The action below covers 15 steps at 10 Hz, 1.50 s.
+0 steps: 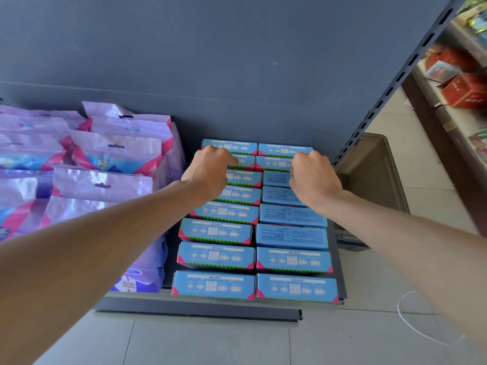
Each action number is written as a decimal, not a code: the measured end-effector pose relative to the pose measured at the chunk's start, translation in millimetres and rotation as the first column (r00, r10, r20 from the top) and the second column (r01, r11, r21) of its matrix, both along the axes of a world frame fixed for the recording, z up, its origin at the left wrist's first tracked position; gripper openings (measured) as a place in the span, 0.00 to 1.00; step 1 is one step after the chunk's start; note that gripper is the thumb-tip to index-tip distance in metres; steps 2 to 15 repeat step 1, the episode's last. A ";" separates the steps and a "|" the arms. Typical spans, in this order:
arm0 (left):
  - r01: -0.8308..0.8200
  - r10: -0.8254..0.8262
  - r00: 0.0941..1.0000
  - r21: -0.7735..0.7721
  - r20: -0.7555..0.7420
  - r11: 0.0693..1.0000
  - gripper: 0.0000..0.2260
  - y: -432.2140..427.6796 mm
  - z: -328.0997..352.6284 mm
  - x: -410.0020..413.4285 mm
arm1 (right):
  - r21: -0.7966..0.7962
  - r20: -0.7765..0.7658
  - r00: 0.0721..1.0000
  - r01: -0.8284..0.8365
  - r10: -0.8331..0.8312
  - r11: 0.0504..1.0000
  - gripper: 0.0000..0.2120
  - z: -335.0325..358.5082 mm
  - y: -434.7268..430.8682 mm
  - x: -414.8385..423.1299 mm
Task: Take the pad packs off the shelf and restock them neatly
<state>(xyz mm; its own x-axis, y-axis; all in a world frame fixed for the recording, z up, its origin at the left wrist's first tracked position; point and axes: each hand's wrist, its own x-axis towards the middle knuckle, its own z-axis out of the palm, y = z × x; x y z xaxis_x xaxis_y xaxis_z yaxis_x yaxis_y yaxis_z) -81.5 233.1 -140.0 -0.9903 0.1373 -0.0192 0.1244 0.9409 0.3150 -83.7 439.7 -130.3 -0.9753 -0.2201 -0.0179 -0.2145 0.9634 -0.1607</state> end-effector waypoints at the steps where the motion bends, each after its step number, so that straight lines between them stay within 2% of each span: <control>1: 0.030 -0.028 0.998 -0.041 0.058 0.999 0.25 0.4 5.4 -0.9 | 0.002 0.019 1.000 0.005 -0.005 1.000 0.18 5.9 1.0 -2.0; 15: 0.030 -0.028 0.998 -0.041 0.058 0.999 0.25 0.4 5.4 -0.9 | 0.002 0.019 1.000 0.005 -0.005 1.000 0.18 5.9 1.0 -2.0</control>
